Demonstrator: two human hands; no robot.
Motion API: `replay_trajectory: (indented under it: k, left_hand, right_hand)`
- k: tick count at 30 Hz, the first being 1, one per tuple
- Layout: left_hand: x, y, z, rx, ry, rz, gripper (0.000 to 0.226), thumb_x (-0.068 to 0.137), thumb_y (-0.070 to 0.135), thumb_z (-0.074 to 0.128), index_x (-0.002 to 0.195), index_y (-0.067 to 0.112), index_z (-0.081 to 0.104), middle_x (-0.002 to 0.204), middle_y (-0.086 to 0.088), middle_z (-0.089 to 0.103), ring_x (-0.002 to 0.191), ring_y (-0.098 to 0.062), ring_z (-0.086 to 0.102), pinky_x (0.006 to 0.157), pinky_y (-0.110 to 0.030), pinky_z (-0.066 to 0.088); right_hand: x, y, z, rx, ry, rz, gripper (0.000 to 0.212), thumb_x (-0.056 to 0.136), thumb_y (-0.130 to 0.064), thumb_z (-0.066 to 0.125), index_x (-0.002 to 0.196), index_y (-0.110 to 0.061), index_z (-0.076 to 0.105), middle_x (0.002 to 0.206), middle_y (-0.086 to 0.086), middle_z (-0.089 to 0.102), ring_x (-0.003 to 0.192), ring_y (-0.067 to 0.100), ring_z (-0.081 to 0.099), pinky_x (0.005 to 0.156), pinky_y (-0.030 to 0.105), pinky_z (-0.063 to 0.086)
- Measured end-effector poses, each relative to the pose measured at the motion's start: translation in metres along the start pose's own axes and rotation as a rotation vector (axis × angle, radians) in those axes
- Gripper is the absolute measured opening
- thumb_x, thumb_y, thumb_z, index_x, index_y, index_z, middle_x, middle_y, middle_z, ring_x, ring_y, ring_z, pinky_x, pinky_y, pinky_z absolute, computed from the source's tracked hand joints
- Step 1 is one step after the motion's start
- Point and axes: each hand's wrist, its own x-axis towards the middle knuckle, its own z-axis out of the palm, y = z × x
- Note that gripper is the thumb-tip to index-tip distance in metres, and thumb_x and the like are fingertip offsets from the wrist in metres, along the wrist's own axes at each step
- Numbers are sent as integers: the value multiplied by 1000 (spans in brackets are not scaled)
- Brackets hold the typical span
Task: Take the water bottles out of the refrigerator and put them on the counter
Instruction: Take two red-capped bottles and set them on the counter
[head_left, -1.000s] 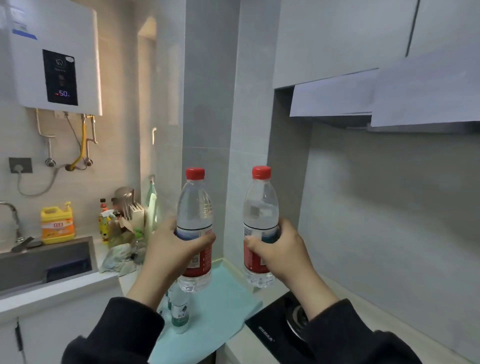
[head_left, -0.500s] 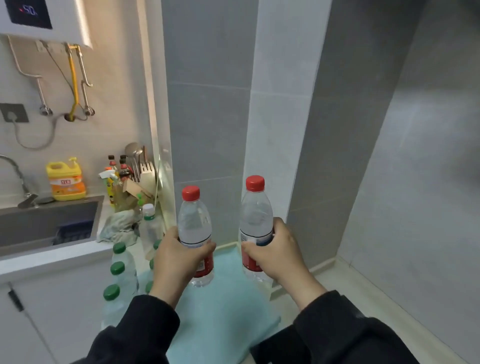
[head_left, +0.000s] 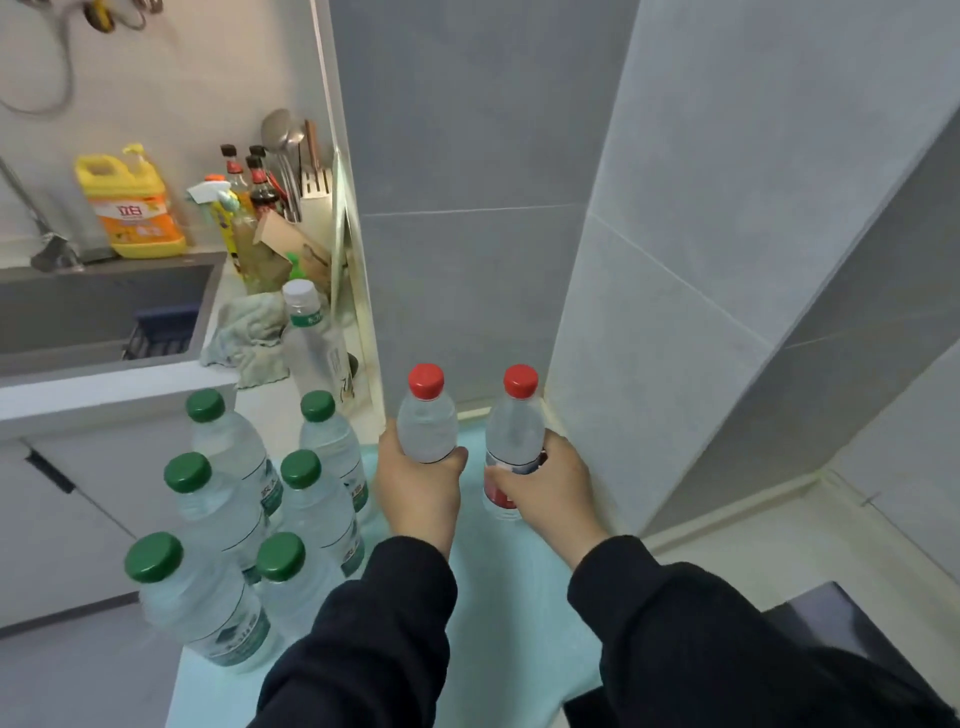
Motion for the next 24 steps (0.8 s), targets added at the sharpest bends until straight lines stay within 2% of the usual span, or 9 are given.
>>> replay_trajectory:
  k: [4,8,11,15,19,21,22,23,24]
  left_hand:
    - [24,-27,10,2,16,-41,41,56,23,73,92,28,54,79,-7,69,71,-30,67,65,-45,58]
    - [41,-44,23,5,29,-44,38,59,17,73,89,29,54,80,-5,69,68,-27,64,61,-39,54]
    - [46,-49,33,3,19,-18,38,61,15,75,87,35,54,81,3,68,70,-22,65,61,-36,55]
    - [55,-55,35,38,8,2,37,62,13,70,86,33,50,78,1,64,65,-20,62,54,-30,50]
    - [54,-53,33,36,-8,-24,40,63,6,68,86,30,46,77,-2,60,65,-21,58,53,-27,45]
    - [49,-48,33,24,-15,-44,48,64,3,70,91,34,45,85,-1,61,74,-24,62,56,-27,46]
    - [46,-43,34,10,-12,-50,54,65,3,73,101,33,47,96,-1,62,84,-27,64,62,-29,50]
    - [42,-38,34,5,-4,-50,66,67,3,75,120,29,46,116,-5,60,102,-29,62,76,-31,52]
    - [38,-31,35,14,13,-56,88,69,4,78,142,25,34,140,-9,48,123,-29,52,95,-33,46]
  right_hand:
    - [23,10,20,-22,-39,3,22,62,-31,74,76,-18,63,68,0,69,61,20,67,53,41,58]
    - [42,19,25,-21,-54,4,19,65,-24,75,80,-17,65,76,1,69,65,20,67,56,43,59]
    - [51,26,24,3,-27,30,28,67,-26,80,90,-22,64,89,-2,70,73,13,67,63,36,60]
    - [54,34,28,31,-33,34,37,69,-29,80,98,-29,59,97,-4,66,78,10,66,54,21,51]
    - [51,42,37,50,-62,37,42,71,-27,79,105,-19,55,98,2,62,78,16,64,61,29,55]
    - [51,43,38,52,-80,22,36,71,-26,77,91,-15,50,85,4,57,64,14,53,54,24,45]
    - [51,44,38,53,-92,20,35,71,-26,76,88,-17,47,79,2,54,59,12,48,52,21,41]
    - [50,45,37,57,-98,24,36,71,-26,76,87,-19,45,74,-1,51,55,9,45,49,19,39]
    - [49,45,36,60,-101,33,37,71,-26,76,87,-20,44,70,-6,50,52,5,44,48,17,38]
